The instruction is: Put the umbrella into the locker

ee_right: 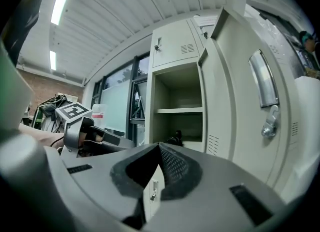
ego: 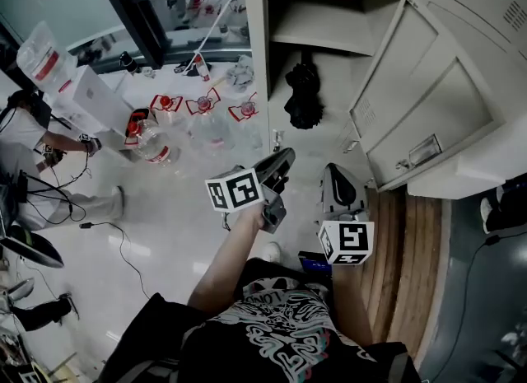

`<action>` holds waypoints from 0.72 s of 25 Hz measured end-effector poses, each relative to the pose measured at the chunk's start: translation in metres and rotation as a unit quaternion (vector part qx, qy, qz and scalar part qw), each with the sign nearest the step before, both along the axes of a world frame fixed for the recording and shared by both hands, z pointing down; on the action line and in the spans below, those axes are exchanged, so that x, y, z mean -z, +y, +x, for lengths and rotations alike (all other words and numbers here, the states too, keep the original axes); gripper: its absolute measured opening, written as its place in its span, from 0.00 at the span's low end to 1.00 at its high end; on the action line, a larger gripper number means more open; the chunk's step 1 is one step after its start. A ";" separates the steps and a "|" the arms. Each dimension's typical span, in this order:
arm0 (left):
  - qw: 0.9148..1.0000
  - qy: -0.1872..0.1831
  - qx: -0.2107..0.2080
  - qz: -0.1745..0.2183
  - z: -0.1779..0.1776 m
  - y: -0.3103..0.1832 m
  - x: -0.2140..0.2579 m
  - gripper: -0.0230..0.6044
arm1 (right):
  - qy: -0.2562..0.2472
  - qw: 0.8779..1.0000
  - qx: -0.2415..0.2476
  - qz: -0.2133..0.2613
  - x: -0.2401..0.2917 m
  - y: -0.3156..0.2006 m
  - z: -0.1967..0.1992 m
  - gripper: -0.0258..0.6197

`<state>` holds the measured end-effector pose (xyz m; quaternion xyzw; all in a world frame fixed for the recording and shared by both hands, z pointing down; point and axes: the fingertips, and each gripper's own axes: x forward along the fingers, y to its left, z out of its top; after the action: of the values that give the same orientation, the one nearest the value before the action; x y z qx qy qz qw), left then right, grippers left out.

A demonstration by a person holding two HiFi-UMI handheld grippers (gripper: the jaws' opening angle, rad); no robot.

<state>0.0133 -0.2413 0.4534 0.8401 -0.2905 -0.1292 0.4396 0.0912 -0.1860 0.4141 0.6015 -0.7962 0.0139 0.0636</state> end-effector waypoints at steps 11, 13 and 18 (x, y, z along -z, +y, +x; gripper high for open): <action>0.999 -0.023 0.031 0.018 0.005 0.033 0.009 0.06 | 0.001 1.000 0.003 -0.010 -0.003 0.033 0.020 0.04; 0.999 -0.035 0.031 0.019 0.006 0.036 0.007 0.06 | 0.002 1.000 0.004 -0.010 -0.002 0.036 0.020 0.04; 0.998 -0.044 0.028 0.028 0.008 0.036 0.011 0.06 | 0.001 1.000 0.009 -0.001 0.004 0.036 0.020 0.04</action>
<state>0.0218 -0.2053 0.4425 0.8482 -0.3294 -0.1126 0.3992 0.1110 -0.1501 0.4100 0.5947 -0.8012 0.0133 0.0653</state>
